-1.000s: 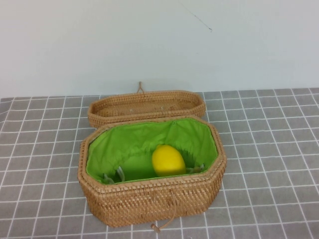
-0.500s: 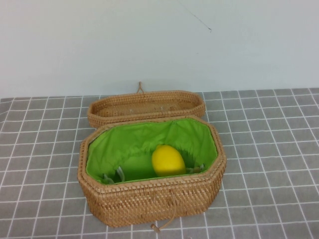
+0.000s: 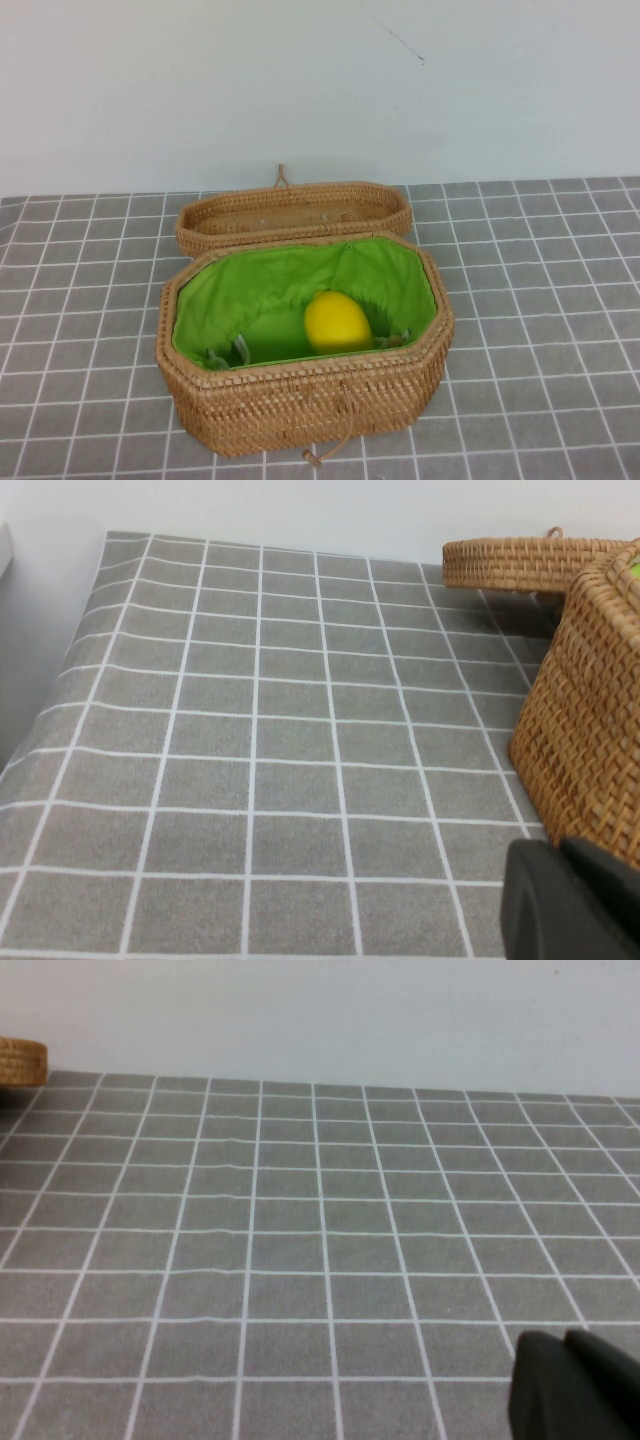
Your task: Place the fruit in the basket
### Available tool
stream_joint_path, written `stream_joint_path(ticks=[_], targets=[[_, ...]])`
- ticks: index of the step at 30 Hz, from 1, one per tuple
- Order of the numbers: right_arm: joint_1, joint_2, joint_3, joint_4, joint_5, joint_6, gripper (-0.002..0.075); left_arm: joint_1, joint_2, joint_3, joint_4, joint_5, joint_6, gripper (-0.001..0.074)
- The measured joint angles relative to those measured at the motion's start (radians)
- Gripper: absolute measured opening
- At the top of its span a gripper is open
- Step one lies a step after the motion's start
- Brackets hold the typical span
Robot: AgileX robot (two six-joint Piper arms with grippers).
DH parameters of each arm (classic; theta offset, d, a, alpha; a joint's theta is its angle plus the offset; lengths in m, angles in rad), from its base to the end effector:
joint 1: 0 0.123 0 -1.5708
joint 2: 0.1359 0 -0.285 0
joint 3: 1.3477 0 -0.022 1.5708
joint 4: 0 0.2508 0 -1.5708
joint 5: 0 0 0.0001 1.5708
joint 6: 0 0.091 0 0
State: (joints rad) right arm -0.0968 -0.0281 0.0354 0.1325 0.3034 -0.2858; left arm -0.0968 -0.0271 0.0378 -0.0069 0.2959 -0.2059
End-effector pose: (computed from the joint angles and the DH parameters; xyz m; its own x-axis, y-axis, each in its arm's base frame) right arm 0.0537 -0.0016 0.1756 -0.2247 -0.1374 -0.9647 0.0229 0.9890 -0.1462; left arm 0.0536 -0.0054 0.1751 -0.2325 -0.1893 -0.9540 0.0507 0.9772 -0.2063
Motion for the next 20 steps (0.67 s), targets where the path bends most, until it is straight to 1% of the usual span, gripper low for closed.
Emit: stream_joint_path(ticks=[20], targets=[[0.000,0.000,0.000,0.000,0.009,-0.026,0.0000,0.000,0.000,0.000,0.000,0.000,0.000,0.0001]])
